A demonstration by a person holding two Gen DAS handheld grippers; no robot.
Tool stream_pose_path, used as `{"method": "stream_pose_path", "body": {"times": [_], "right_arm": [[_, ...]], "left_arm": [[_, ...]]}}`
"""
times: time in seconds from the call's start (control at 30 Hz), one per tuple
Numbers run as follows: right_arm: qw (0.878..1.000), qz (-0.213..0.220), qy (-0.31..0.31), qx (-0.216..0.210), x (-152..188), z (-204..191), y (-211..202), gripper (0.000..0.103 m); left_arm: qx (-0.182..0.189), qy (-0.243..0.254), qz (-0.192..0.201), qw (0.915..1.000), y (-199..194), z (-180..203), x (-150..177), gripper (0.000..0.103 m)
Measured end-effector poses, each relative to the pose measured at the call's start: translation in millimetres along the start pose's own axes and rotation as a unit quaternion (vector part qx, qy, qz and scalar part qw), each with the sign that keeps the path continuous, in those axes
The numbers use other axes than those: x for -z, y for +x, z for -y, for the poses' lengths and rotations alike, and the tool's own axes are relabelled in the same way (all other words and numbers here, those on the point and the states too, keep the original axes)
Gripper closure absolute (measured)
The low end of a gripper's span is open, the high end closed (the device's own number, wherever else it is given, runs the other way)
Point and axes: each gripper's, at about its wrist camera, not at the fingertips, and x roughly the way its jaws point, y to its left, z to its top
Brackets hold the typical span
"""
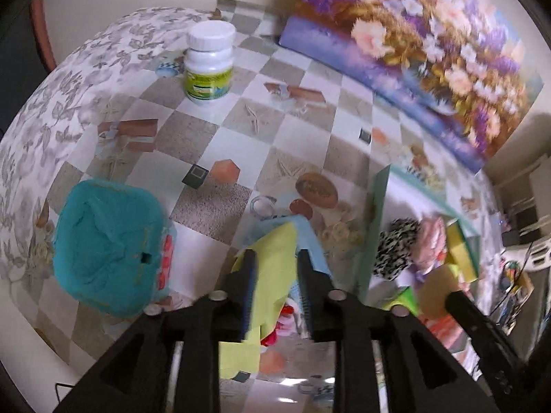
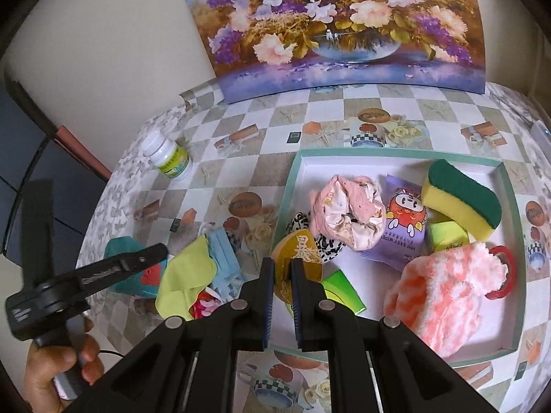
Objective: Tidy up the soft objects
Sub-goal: 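Grasp the yellow-green cloth with the left tool while the right tool grasps the yellow packet, then carry the cloth and yellow packet over the tray and open both tools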
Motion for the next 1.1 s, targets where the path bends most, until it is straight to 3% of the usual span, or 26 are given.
{"method": "stream_pose_path", "body": {"times": [0.1, 0.3, 0.33, 0.37, 0.43, 0.67, 0.8, 1.1], "right_arm": [[1.0, -0.003, -0.003, -0.001, 0.1, -1.3, 0.8, 0.093], [1.0, -0.005, -0.003, 0.0, 0.4, -1.7, 2.1, 0.093], [1.0, -0.006, -0.002, 0.0, 0.5, -1.4, 2.3, 0.093], [1.0, -0.006, -0.001, -0.001, 0.3, -0.6, 2.6, 0.093], [1.0, -0.004, 0.001, -0.001, 0.3, 0.6, 1.9, 0.093], [1.0, -0.001, 0.007, -0.001, -0.2, 4.5, -0.2, 0.093], [1.0, 0.007, 0.009, -0.001, -1.2, 4.8, -4.6, 0.093], [0.998, 0.059, 0.017, 0.024, -7.8, 12.3, -32.4, 0.093]], "left_arm": [[-0.022, 0.02, -0.015, 0.9994, 10.9, 7.8, -0.8, 0.069], [-0.058, 0.045, -0.039, 0.9965, 32.2, 15.0, -0.3, 0.071], [-0.057, 0.041, -0.04, 0.9967, 34.5, 14.1, -0.4, 0.076], [-0.055, 0.039, -0.041, 0.9969, 35.9, 13.1, -0.2, 0.093], [-0.057, 0.035, -0.036, 0.9971, 34.6, 11.6, -0.2, 0.097], [-0.032, 0.024, 0.003, 0.9992, 11.0, 8.8, -3.6, 0.099], [-0.008, 0.026, 0.053, 0.9982, -20.7, 10.5, -4.8, 0.099], [0.055, 0.055, 0.171, 0.9822, -99.9, 34.0, -3.0, 0.099]]}}
